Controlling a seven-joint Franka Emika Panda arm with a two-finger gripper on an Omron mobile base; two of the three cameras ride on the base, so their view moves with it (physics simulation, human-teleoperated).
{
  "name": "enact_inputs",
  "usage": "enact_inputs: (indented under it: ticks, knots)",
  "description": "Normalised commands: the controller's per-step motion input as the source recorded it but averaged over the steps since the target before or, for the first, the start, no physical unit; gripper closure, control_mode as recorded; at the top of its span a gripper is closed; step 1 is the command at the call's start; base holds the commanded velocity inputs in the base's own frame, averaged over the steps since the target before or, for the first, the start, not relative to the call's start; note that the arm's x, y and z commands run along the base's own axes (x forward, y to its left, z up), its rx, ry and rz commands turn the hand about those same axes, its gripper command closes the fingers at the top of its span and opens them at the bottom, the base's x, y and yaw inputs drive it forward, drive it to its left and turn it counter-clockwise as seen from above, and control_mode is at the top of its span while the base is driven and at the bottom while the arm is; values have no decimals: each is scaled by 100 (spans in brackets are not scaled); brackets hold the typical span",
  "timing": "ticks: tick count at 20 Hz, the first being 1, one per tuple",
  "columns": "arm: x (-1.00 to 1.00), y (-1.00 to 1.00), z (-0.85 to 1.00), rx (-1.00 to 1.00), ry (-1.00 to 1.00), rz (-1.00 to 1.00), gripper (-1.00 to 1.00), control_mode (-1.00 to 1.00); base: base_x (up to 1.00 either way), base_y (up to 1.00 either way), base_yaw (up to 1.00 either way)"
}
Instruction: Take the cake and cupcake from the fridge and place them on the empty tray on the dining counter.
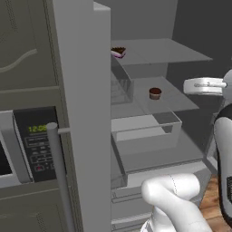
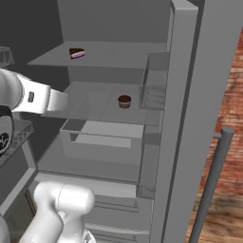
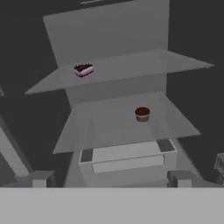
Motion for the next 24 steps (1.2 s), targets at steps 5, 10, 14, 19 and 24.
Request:
enact_inputs:
  ticks: [5, 10, 14, 19, 24]
  knots:
    - [40, 1, -24, -11, 6, -12, -100, -100, 0, 0, 0]
    - [36, -14, -35, 0, 16, -5, -100, -100, 0, 0, 0]
    - [23, -28, -27, 0, 16, -1, -100, -100, 0, 0, 0]
    - [21, -15, -25, 0, 3, 0, -100, -100, 0, 0, 0]
    - [38, -10, -32, 0, 0, 0, -100, -100, 0, 0, 0]
